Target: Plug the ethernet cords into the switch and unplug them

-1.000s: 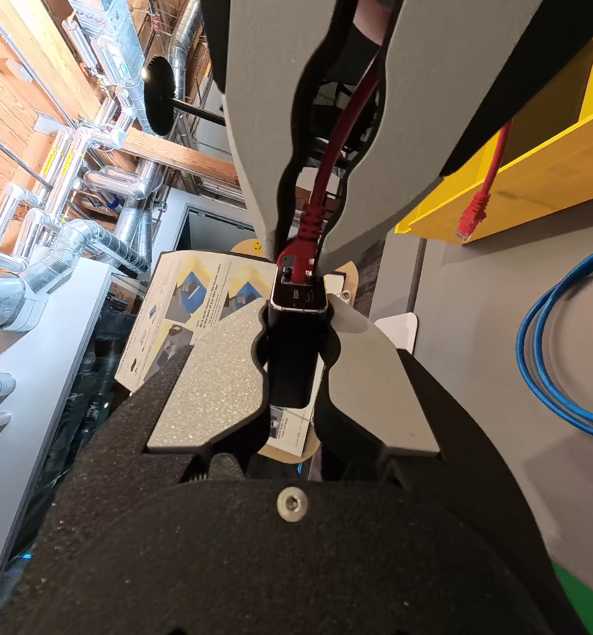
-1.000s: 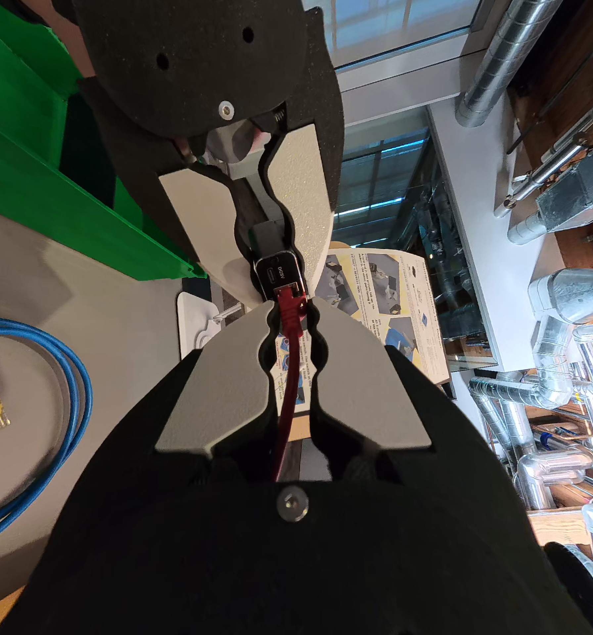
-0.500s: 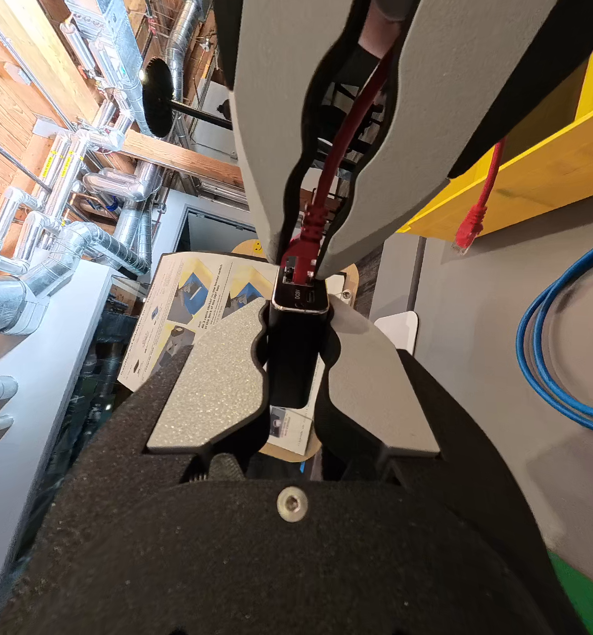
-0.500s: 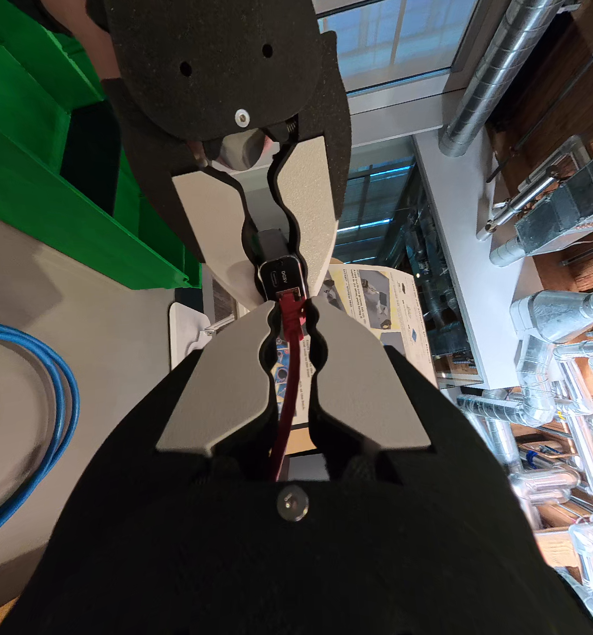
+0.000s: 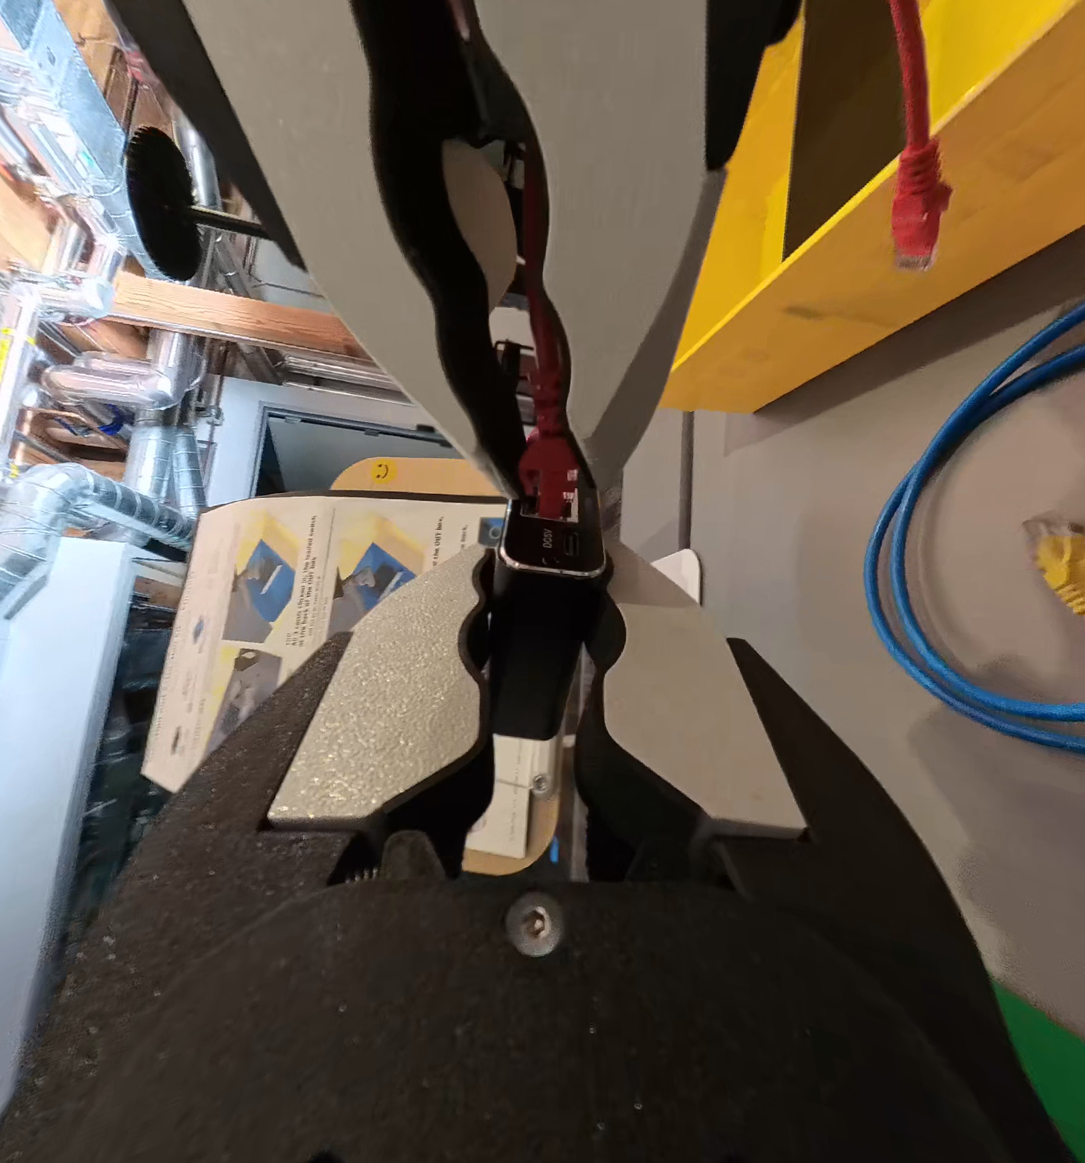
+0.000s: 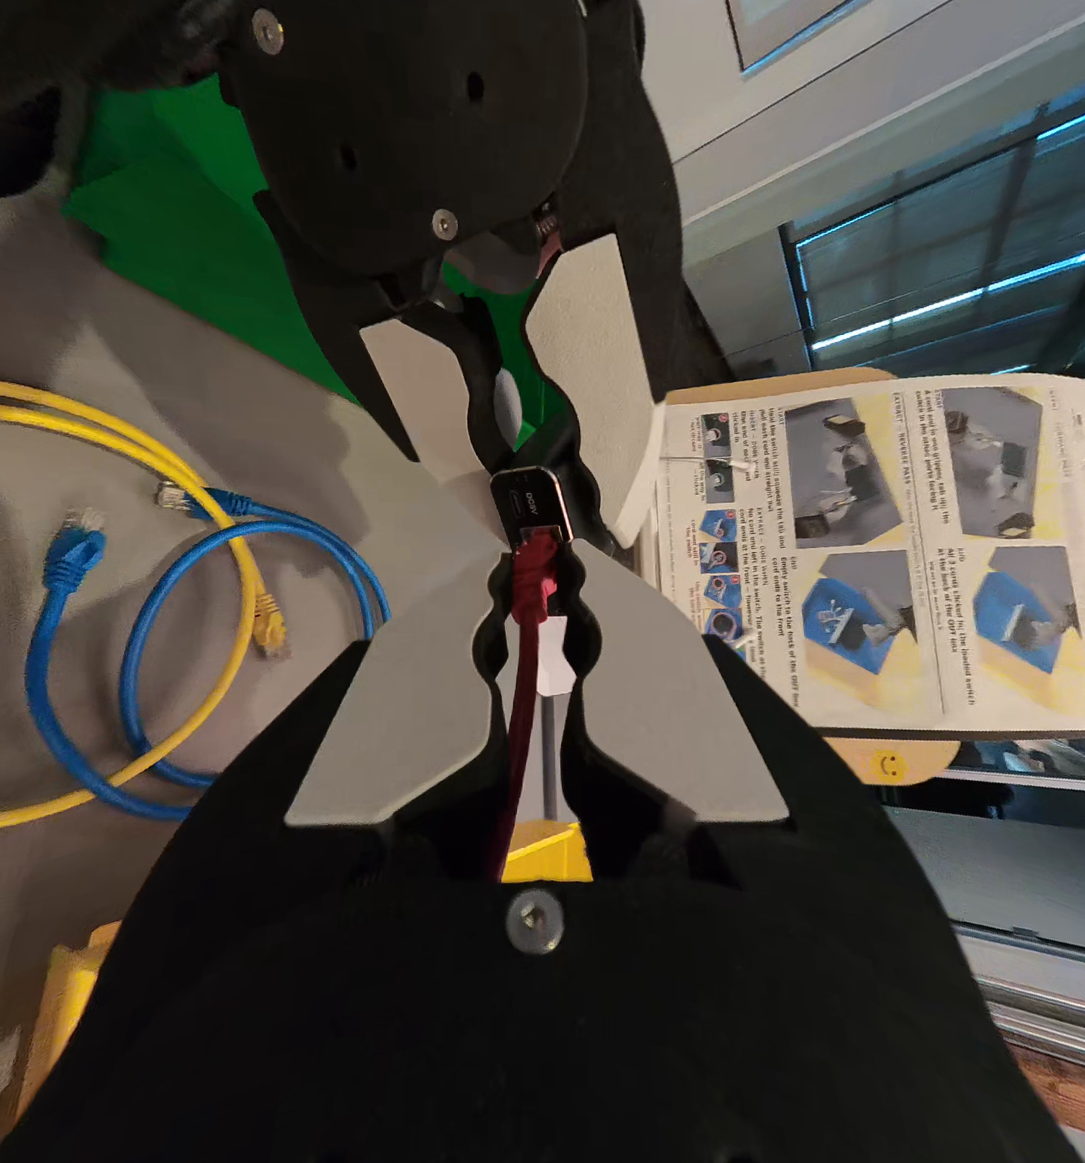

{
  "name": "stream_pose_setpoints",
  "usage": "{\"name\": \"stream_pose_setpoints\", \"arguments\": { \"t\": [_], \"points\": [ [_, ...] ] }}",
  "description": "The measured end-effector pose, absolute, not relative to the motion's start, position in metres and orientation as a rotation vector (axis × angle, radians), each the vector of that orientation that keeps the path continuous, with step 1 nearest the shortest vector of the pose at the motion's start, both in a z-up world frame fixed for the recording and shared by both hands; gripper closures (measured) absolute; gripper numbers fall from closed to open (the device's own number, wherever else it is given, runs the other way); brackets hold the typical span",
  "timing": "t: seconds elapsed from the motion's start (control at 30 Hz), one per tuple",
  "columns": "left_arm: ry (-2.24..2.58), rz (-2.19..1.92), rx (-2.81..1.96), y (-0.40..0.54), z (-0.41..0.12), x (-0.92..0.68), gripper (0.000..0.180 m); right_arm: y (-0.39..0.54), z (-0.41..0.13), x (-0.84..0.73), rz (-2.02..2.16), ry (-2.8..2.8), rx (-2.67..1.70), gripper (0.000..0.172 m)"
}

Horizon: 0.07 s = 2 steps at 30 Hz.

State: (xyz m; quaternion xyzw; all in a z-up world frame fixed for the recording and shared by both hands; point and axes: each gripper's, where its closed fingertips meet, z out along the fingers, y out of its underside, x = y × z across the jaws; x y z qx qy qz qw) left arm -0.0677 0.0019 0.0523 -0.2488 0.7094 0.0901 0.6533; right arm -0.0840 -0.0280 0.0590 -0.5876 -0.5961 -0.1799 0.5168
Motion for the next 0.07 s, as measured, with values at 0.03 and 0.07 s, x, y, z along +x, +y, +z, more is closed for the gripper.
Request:
{"name": "stream_pose_setpoints", "arguments": {
  "t": [0.03, 0.07],
  "points": [
    [1.621, 0.176, -0.573, 0.0006, 0.0499, -0.0661, 0.154, -0.0297, 0.0570, -0.0828, -0.417, -1.441, -1.430, 0.157],
    [1.638, 0.156, -0.577, -0.0009, 0.0470, -0.0651, 0.154, -0.0318, 0.0555, -0.0813, -0.410, -1.451, -1.453, 0.157]
  ]
}}
